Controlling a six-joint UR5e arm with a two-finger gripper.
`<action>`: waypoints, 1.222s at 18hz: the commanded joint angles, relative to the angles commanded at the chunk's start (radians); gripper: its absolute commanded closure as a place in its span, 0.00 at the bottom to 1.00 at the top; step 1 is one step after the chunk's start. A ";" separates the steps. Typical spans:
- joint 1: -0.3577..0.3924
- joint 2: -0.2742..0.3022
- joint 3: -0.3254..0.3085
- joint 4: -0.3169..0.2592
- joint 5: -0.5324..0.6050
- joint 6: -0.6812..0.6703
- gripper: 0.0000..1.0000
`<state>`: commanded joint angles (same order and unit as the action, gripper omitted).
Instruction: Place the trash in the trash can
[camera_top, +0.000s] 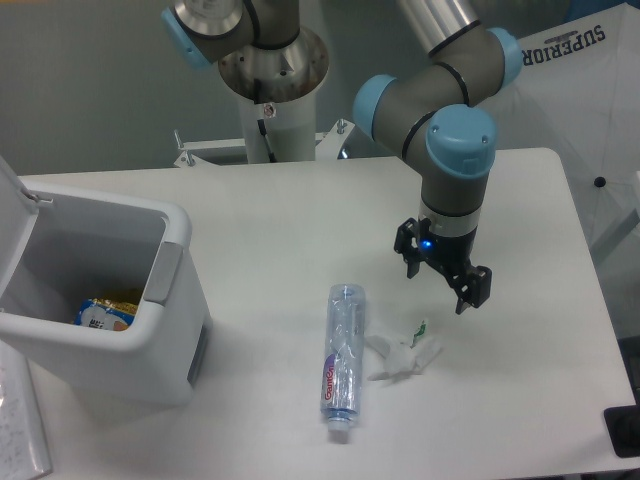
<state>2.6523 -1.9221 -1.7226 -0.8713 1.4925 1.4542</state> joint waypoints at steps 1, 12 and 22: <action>0.000 0.000 0.000 0.000 0.000 -0.002 0.00; -0.006 -0.040 0.006 0.006 -0.008 -0.020 0.00; -0.052 -0.121 0.038 0.025 -0.006 -0.133 0.00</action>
<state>2.6002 -2.0432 -1.6843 -0.8468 1.4864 1.3208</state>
